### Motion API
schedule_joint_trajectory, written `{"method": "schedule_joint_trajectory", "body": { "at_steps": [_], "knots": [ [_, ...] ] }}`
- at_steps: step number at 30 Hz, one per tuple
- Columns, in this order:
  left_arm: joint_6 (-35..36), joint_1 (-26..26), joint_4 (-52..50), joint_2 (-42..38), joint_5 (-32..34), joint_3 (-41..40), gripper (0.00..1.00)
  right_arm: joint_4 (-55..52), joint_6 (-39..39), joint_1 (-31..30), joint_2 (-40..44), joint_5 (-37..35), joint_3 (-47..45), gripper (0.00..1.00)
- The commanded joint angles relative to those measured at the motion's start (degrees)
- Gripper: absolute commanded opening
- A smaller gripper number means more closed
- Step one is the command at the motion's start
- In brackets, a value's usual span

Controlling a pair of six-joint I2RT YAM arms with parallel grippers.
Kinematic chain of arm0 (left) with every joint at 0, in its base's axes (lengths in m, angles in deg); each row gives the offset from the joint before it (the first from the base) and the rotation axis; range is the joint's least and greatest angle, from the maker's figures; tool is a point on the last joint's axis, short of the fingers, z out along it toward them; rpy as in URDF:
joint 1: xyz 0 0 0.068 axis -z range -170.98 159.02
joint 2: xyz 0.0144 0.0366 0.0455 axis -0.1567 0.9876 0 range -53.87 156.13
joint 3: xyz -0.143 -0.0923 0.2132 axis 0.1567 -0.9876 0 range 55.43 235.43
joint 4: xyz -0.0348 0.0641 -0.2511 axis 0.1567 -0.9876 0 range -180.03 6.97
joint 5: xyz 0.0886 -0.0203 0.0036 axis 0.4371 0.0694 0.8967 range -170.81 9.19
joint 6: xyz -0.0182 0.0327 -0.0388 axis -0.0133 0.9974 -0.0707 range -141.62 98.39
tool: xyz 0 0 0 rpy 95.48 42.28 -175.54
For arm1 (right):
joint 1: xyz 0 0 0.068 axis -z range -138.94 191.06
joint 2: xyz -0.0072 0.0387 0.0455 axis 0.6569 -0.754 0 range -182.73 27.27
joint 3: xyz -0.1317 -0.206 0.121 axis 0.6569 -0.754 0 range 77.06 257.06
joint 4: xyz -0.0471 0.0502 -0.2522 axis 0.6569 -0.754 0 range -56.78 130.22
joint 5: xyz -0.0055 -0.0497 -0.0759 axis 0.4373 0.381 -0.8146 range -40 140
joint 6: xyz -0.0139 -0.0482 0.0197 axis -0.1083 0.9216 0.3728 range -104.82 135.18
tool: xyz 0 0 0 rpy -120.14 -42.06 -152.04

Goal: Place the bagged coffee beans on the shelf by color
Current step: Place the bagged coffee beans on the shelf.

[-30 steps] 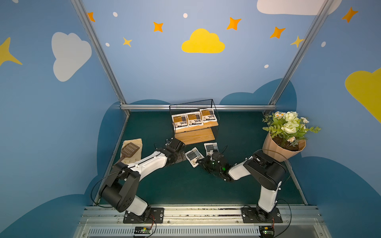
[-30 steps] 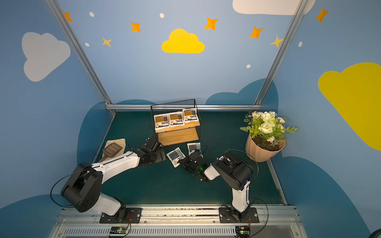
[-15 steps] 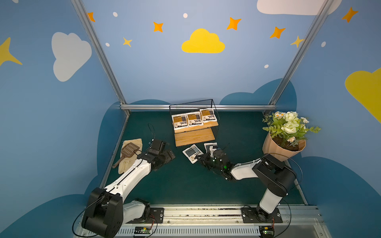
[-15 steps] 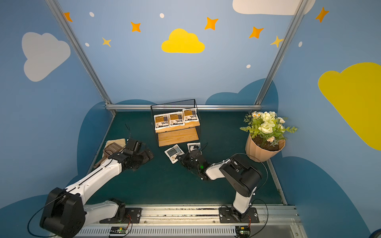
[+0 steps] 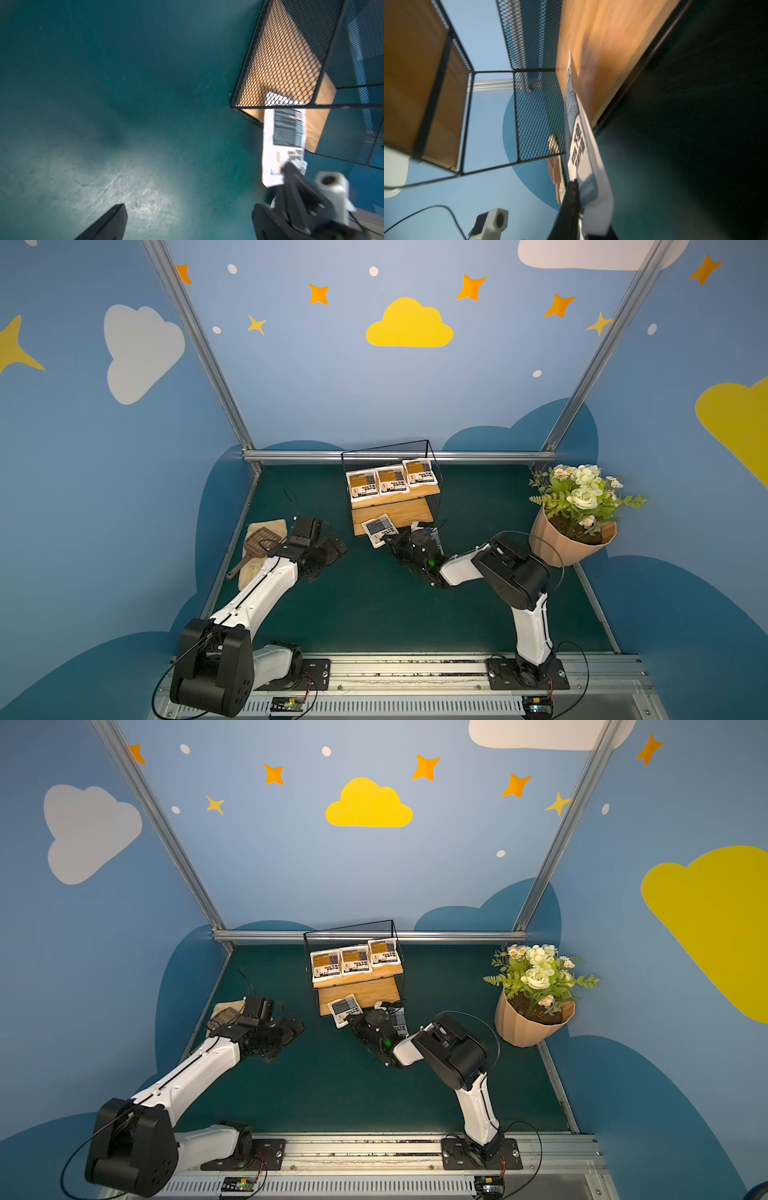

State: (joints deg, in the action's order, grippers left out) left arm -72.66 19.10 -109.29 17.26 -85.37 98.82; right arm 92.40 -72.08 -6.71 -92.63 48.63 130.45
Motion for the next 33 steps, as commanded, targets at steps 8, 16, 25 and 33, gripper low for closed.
{"method": "schedule_joint_trajectory", "body": {
  "at_steps": [8,16,25,33],
  "knots": [
    [1.56,-3.41,-3.0,-0.7,-5.46,1.77,1.0,-3.02,-1.71,0.65,-9.18,-3.9,15.66,0.0],
    [1.61,-4.24,-4.02,-2.88,-5.9,0.86,1.0,-8.64,-3.04,0.74,-14.29,-5.79,24.14,0.0],
    [1.91,-4.57,-4.96,-4.38,-5.64,0.5,1.0,-13.69,-3.89,0.55,-17.1,-5.4,29.01,0.0],
    [1.57,-4.65,-4.68,-4.61,-5.97,0.02,1.0,-14.97,-3.81,-0.05,-16.25,-4.87,27.68,0.11]
  ]
}}
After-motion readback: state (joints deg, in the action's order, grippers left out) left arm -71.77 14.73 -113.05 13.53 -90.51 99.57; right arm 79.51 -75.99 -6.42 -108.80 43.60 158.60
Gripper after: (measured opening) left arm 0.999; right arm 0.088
